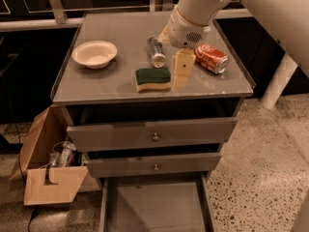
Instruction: Place sponge into bottom drawer
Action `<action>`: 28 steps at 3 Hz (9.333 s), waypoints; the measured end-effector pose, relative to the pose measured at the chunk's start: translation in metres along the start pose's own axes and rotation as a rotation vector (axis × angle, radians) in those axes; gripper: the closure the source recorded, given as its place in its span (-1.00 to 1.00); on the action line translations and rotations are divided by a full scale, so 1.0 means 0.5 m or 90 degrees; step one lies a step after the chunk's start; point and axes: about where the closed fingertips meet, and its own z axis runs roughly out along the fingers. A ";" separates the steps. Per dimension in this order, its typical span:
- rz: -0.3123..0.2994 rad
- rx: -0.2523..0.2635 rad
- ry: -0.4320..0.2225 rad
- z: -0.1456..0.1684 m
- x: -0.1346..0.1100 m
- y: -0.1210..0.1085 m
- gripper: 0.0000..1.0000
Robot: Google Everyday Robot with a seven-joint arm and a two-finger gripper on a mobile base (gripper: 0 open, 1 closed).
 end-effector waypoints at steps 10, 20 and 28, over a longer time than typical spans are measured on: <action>0.011 -0.097 0.011 0.129 0.000 -0.048 -1.00; 0.071 -0.031 -0.027 0.047 0.044 0.089 1.00; 0.277 -0.150 -0.049 0.302 0.155 0.406 1.00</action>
Offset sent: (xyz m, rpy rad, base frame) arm 0.0165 0.0156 -0.0113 -0.0013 0.0794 0.0555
